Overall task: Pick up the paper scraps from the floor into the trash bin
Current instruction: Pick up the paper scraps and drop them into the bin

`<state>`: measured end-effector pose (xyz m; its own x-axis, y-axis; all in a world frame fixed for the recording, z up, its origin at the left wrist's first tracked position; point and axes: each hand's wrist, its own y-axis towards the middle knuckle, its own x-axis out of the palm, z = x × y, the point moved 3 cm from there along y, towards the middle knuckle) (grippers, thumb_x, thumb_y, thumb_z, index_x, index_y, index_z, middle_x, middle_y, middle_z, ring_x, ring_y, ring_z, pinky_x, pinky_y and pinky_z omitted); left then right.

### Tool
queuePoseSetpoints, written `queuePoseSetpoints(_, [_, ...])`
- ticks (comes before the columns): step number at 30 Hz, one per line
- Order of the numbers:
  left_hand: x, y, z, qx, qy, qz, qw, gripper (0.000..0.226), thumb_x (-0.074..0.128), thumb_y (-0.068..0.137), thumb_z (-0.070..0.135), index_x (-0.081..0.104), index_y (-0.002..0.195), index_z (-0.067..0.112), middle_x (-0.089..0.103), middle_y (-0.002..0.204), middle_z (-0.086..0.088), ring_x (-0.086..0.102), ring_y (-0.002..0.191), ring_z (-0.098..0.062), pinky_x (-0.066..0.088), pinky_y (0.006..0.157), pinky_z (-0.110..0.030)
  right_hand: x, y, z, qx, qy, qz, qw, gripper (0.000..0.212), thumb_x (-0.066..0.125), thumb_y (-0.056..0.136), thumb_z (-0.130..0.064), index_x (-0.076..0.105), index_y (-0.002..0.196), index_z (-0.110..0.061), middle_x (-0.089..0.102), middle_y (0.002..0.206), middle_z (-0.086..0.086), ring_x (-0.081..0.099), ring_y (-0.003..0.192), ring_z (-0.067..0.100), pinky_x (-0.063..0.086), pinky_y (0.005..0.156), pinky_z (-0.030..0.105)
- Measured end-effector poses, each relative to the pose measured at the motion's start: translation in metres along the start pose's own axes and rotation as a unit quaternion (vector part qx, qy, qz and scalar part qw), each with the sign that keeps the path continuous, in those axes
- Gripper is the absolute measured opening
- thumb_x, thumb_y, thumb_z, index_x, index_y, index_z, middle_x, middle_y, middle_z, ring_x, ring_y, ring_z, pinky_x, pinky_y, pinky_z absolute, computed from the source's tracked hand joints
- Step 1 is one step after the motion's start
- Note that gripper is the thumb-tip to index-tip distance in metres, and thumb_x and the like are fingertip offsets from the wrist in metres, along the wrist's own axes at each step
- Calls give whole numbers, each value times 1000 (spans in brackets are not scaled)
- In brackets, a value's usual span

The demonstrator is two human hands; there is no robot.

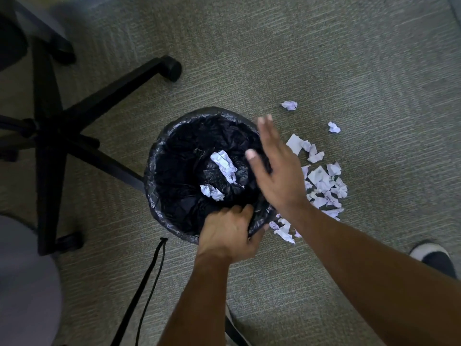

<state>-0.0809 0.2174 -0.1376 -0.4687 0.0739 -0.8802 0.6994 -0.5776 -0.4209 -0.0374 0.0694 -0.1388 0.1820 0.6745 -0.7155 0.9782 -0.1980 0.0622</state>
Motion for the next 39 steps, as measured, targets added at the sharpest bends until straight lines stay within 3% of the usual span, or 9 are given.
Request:
queuePoseSetpoints(3, [-2,-1,-6,-3,-7,0,1000,50,31,85,68,50,94,23,61,83,-1,62,72,-26,31,55,-31,-5,-25,41,121,82,48,988,53,30,108,-44,23,159,-28,30,163,-8,36,146,12,41,114,45])
queuePoseSetpoints(6, [-3,-1,-7,1,-6,-1,1000,57,26,85,73,51,95,24,60,83,1,61,72,-24,31,56,-30,-1,-68,103,224,-62,-35,972,51,40,103,-46,37,152,-32,48,152,0,52,134,24,48,104,47])
queuePoseSetpoints(11, [-4,-1,-5,8,-13,1,1000,62,20,85,77,49,92,23,58,82,1,60,72,-23,32,56,-30,30,-135,148,231,-211,-392,865,83,54,97,-34,-4,154,-50,-10,168,3,59,123,35,55,87,43])
queuePoseSetpoints(15, [-2,0,-5,15,-15,1,1000,60,21,85,76,48,89,23,58,80,0,60,71,-24,34,55,-31,50,-158,141,231,-200,-446,841,103,57,94,-14,-21,148,-55,-34,160,12,63,114,34,57,78,39])
queuePoseSetpoints(21, [1,-4,-4,26,-23,10,999,58,20,89,71,48,84,20,56,75,-1,57,64,-25,35,53,-30,63,-150,133,221,-249,-463,822,86,56,91,-13,9,158,-38,-28,163,12,47,132,35,53,89,42])
queuePoseSetpoints(26, [6,-6,-2,42,-31,14,999,60,14,92,66,50,84,18,57,74,-3,56,63,-27,32,53,-31,55,-139,132,244,-205,-376,870,51,52,94,-18,43,144,-17,32,149,15,56,123,37,52,93,46])
queuePoseSetpoints(32, [-2,0,-7,43,1,18,999,58,16,93,65,51,82,20,60,74,-3,58,62,-27,32,52,-31,27,-153,118,276,-59,-152,947,38,59,96,-29,61,133,-20,50,135,9,64,113,31,56,89,46])
queuePoseSetpoints(37, [-3,4,-7,35,47,-13,998,66,9,92,68,57,93,23,64,83,0,61,73,-24,42,80,-39,-12,-143,84,255,84,76,960,24,65,96,-23,68,120,-22,58,119,0,67,101,16,53,81,18])
queuePoseSetpoints(39, [-3,6,-7,31,57,-30,997,64,8,91,68,55,97,25,64,87,1,61,77,-23,40,85,-41,-26,-130,64,231,121,124,957,23,65,97,-18,69,119,-16,58,120,2,65,105,12,54,86,21])
